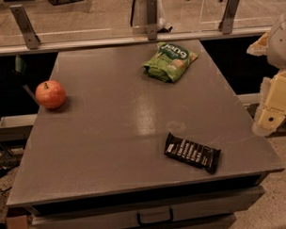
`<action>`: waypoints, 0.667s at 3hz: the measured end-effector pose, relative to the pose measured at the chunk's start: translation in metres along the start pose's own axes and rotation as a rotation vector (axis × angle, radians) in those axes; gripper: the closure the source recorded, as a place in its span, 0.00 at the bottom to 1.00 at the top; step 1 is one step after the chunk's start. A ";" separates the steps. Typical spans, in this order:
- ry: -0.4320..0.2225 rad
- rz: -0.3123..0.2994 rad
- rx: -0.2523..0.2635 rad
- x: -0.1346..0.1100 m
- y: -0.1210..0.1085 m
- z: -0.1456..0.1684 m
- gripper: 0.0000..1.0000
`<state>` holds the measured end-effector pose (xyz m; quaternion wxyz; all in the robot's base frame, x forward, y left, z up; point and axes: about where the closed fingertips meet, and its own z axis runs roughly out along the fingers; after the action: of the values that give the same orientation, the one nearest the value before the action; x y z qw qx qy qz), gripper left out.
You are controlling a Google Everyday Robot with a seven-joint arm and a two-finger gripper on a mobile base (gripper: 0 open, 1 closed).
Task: Pick green rice chip bag
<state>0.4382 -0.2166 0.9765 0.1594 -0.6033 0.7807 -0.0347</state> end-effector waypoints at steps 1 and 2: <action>-0.015 -0.011 0.011 -0.002 -0.004 -0.001 0.00; -0.088 -0.034 0.043 -0.015 -0.034 0.018 0.00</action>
Offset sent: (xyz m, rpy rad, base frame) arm 0.1061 0.0172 -0.0216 0.1517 -0.1658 0.0841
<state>0.4785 -0.2087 0.9706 0.2058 -0.6140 0.7615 -0.0276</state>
